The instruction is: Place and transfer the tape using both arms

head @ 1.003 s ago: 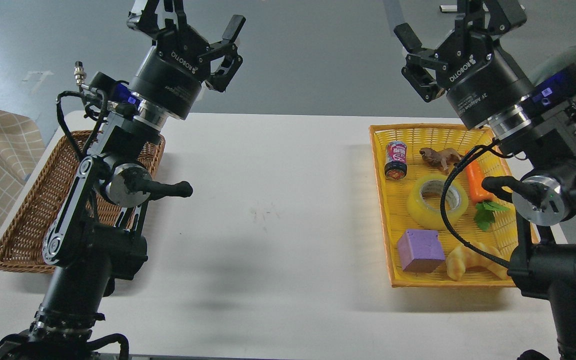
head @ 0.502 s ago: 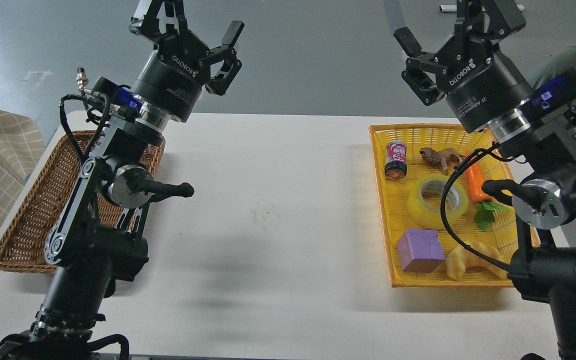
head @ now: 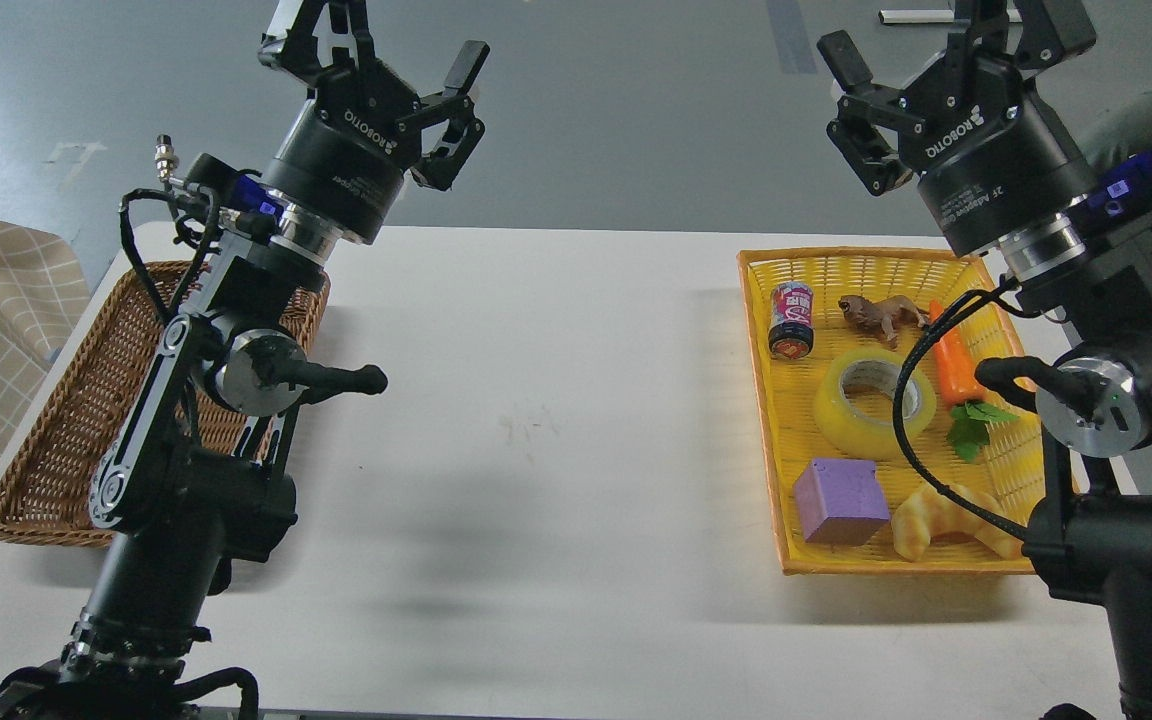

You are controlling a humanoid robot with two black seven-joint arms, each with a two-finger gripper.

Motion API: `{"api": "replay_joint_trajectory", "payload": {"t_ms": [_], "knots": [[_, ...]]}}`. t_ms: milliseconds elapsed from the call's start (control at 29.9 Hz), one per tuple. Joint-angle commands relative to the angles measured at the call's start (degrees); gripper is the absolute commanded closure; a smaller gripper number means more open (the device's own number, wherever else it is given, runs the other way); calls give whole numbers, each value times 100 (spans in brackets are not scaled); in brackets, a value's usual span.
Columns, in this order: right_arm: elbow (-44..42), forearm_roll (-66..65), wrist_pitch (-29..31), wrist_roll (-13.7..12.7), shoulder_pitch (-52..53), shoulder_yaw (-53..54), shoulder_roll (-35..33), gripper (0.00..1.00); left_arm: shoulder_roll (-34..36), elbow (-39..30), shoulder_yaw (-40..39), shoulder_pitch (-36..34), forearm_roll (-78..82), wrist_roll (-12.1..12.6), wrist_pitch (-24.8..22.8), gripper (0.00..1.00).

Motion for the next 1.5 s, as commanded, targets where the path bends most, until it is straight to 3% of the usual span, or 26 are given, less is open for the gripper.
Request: {"api": "replay_joint_trajectory", "payload": {"t_ms": [0, 1237, 1471], "knots": [[1, 1, 61, 12, 3, 1, 0, 0, 0, 0, 0, 4, 0, 0, 5, 2], [141, -25, 87, 21, 21, 141, 0, 0, 0, 26, 9, -75, 18, 0, -3, 2], [150, -95, 105, 21, 82, 71, 0, 1, 0, 17, 9, -57, 27, 0, -363, 2]]}}
